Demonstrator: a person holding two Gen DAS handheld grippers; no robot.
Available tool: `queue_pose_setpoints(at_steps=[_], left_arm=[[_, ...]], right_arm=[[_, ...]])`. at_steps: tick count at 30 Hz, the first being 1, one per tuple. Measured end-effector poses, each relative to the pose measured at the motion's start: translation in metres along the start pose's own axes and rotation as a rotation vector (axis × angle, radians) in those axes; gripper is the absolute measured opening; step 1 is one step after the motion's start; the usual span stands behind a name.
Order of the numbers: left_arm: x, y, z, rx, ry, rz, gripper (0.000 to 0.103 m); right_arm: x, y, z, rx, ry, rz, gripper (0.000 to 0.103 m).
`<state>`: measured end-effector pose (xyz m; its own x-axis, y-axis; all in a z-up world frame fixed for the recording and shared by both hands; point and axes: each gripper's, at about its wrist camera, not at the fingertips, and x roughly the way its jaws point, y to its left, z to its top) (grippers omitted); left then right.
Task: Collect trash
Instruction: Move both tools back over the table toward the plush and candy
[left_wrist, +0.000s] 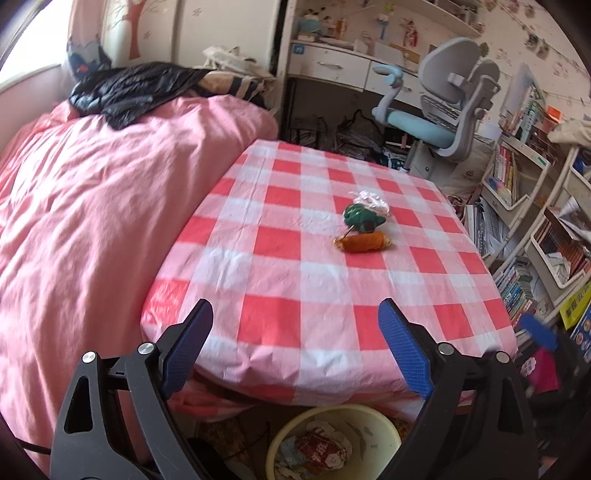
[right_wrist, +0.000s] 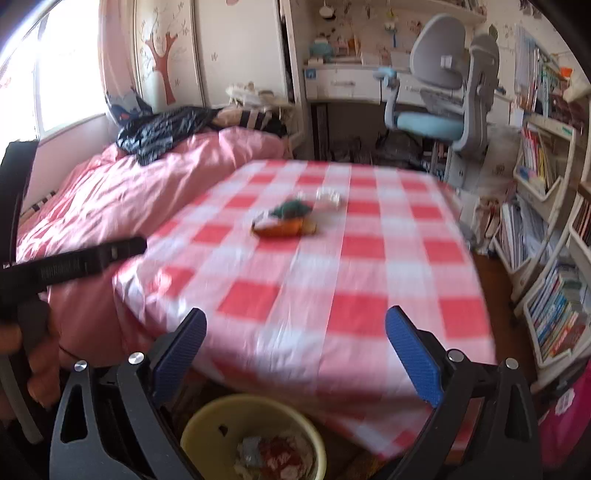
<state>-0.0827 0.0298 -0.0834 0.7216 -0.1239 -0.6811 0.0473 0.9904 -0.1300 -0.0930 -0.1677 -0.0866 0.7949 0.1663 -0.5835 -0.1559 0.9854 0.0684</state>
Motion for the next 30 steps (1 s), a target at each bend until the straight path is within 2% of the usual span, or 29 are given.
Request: queue_pose_setpoints(at_steps=[3, 7, 11, 14, 18, 23, 30], left_arm=[[0.004, -0.005, 0.016, 0.035, -0.025, 0.011, 0.088], [0.013, -0.004, 0.035, 0.02, -0.031, 0.002, 0.089], [0.031, -0.012, 0.055, 0.092, -0.041, 0.036, 0.089], [0.043, -0.014, 0.066, 0.107, -0.043, 0.057, 0.089], [0.049, -0.02, 0.071, 0.131, -0.054, 0.068, 0.089], [0.05, -0.035, 0.068, 0.213, -0.069, 0.084, 0.089], [0.052, -0.051, 0.064, 0.277, -0.077, 0.091, 0.09]], right_arm=[[0.003, -0.009, 0.026, -0.04, -0.048, -0.015, 0.095], [0.021, -0.03, 0.046, -0.055, -0.081, -0.055, 0.095], [0.043, -0.047, 0.048, 0.051, -0.031, -0.04, 0.095], [0.049, -0.04, 0.046, 0.047, 0.003, 0.007, 0.095], [0.047, -0.028, 0.045, -0.009, 0.005, 0.028, 0.095], [0.049, -0.028, 0.047, -0.005, 0.01, 0.049, 0.095], [0.059, -0.032, 0.05, 0.014, 0.035, 0.05, 0.095]])
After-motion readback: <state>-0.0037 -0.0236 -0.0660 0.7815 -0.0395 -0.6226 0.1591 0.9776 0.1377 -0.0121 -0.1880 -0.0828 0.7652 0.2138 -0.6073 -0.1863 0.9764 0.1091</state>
